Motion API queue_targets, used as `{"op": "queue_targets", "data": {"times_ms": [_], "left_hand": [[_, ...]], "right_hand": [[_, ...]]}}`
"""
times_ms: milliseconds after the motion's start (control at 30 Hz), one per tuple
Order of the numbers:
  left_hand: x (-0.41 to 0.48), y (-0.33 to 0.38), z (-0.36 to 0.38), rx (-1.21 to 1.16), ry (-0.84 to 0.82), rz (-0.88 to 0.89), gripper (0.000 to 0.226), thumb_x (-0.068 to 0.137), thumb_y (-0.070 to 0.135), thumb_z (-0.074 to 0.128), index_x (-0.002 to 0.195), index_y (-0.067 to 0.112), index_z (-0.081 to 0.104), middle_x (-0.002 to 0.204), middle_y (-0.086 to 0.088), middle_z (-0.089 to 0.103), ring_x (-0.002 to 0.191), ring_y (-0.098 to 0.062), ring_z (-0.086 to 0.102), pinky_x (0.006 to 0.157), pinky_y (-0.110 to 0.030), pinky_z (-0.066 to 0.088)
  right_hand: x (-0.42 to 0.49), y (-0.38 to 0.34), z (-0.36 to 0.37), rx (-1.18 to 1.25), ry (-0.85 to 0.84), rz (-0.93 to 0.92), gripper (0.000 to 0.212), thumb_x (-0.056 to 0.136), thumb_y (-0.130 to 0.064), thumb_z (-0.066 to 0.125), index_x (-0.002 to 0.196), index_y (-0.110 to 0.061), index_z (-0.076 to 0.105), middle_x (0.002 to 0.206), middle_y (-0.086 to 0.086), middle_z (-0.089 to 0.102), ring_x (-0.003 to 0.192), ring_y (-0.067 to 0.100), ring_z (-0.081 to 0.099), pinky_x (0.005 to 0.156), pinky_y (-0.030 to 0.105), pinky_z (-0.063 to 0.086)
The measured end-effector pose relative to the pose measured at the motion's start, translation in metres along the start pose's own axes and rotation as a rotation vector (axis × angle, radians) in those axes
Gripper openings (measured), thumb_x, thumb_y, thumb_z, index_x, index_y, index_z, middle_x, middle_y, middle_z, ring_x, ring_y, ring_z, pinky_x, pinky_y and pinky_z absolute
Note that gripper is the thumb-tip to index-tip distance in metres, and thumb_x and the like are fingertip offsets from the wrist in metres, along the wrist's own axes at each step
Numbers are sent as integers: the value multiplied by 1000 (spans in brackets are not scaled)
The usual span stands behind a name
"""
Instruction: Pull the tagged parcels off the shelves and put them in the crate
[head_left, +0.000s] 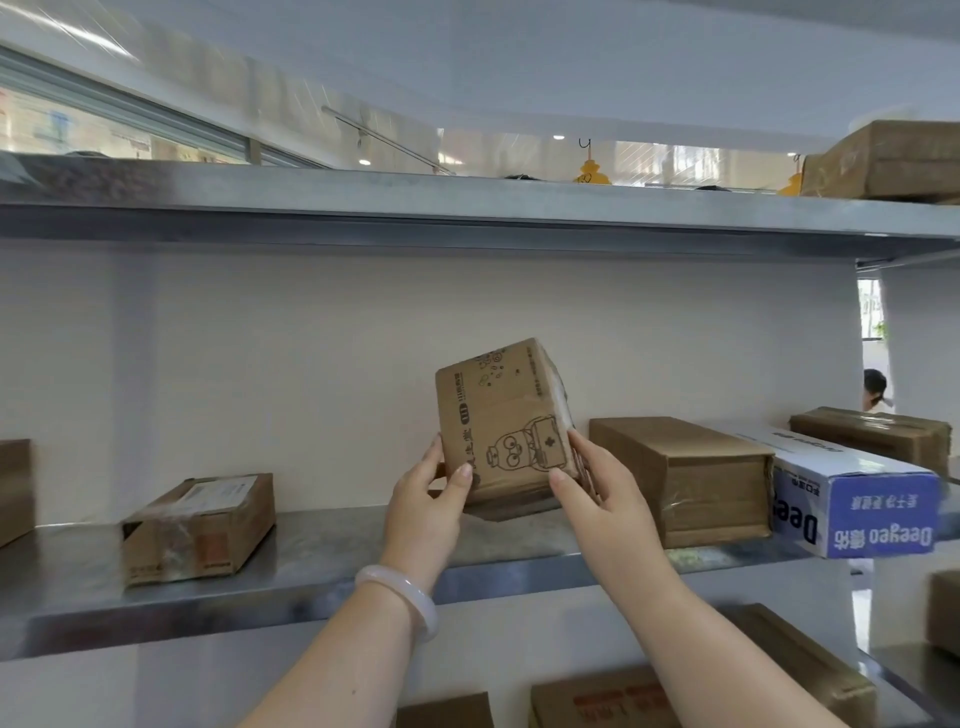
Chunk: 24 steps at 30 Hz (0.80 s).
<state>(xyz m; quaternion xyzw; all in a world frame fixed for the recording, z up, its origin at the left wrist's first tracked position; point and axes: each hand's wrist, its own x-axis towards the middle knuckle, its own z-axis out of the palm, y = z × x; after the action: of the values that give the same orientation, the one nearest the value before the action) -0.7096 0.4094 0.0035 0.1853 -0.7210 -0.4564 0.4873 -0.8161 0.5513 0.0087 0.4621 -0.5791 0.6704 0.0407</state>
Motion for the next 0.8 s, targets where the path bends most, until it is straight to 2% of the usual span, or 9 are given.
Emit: {"op": "queue_targets", "data": {"times_ms": [100,167,233,400,500,567,667,733,800], "left_hand": [[-4,7,4,46,-10,17,62,91,30,68,147,29,42,131,10,58,119,-8,57,97,-16,45],[-7,13,8,31,-58,-24,82,73,56,74,144,28,44,135,1,54,125,-14,53,105,-29,44],[-9,19,10,2,-54,-72,99,55,68,74,141,29,44,138,-2,48,128,-17,48,109,-38,42],[-12,23,5,-133,-21,-105,97,46,64,76,134,38,44,136,0,52,126,-16,52,108,-39,43],[-9,18,-3,-271,-49,-128,104,52,56,78,145,27,40,132,3,61,120,-15,60,105,-39,47],[-8,15,-7,-329,-83,-164,91,67,48,79,146,26,40,129,4,65,113,-13,64,96,-32,52],[-8,12,-7,-405,-116,-236,50,88,35,67,135,30,49,113,7,73,88,-1,71,58,-12,52],[-7,11,-8,-383,-155,-232,35,93,35,60,127,33,56,104,10,75,82,0,71,52,-10,49],[-7,11,-12,-334,-197,-190,27,96,38,52,123,39,60,105,17,74,86,4,69,54,-6,48]], "right_hand": [[-6,3,5,-194,-12,-17,49,93,-32,60,139,-39,47,141,-22,41,132,-6,32,107,22,32],[-11,4,9,-288,-34,-73,53,92,-38,60,142,-42,42,143,-26,33,133,-11,21,107,18,22],[-15,3,12,-382,-49,-130,58,91,-39,60,144,-43,37,143,-28,27,133,-15,14,108,18,18],[-18,-2,12,-598,-84,-281,59,91,-35,60,145,-40,37,143,-30,26,135,-8,16,113,24,15],[-15,-1,8,-537,-68,-252,63,91,-37,60,145,-49,28,144,-34,17,134,-14,6,112,26,13],[-11,2,3,-435,-5,-183,69,91,-39,61,146,-51,20,150,-30,13,139,-9,3,112,27,13],[-5,7,3,-228,-43,-87,65,91,-35,64,140,-54,25,143,-27,32,131,-17,25,108,15,26],[-4,11,8,-153,-70,-56,54,91,-31,65,129,-56,36,129,-31,44,118,-19,40,93,7,41],[-3,16,12,-136,-65,-41,51,89,-32,68,127,-55,42,125,-29,49,113,-16,46,83,3,41]]}}
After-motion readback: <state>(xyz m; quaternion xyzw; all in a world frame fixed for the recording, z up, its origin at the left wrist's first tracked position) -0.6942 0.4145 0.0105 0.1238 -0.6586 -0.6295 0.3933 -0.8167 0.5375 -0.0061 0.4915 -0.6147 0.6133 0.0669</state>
